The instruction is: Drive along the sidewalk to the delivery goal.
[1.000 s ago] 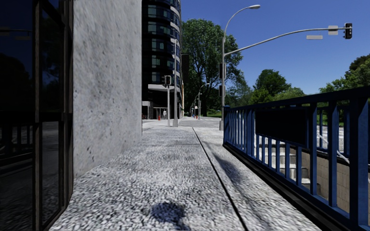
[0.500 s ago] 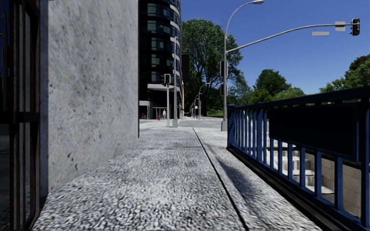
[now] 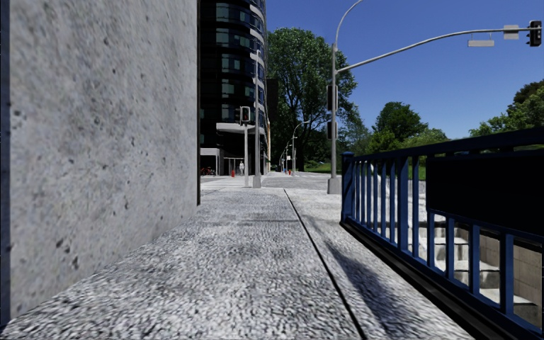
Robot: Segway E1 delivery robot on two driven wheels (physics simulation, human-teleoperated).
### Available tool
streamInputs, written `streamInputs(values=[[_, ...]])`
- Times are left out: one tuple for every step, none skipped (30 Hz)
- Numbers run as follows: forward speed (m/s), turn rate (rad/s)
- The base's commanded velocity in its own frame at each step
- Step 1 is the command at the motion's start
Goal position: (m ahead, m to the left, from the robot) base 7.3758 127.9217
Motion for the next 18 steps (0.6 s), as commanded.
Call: streamInputs(values=[[0.87,0.0],[0.87,0.0],[0.87,0.0],[0.87,0.0],[0.87,0.0],[0.87,0.0],[0.87,0.0],[0.87,0.0],[0.87,0.0],[0.87,0.0],[0.87,0.0],[0.87,0.0],[0.87,0.0],[0.87,0.0],[0.87,0.0],[0.9,0.0],[0.9,0.0],[0.94,0.0]])
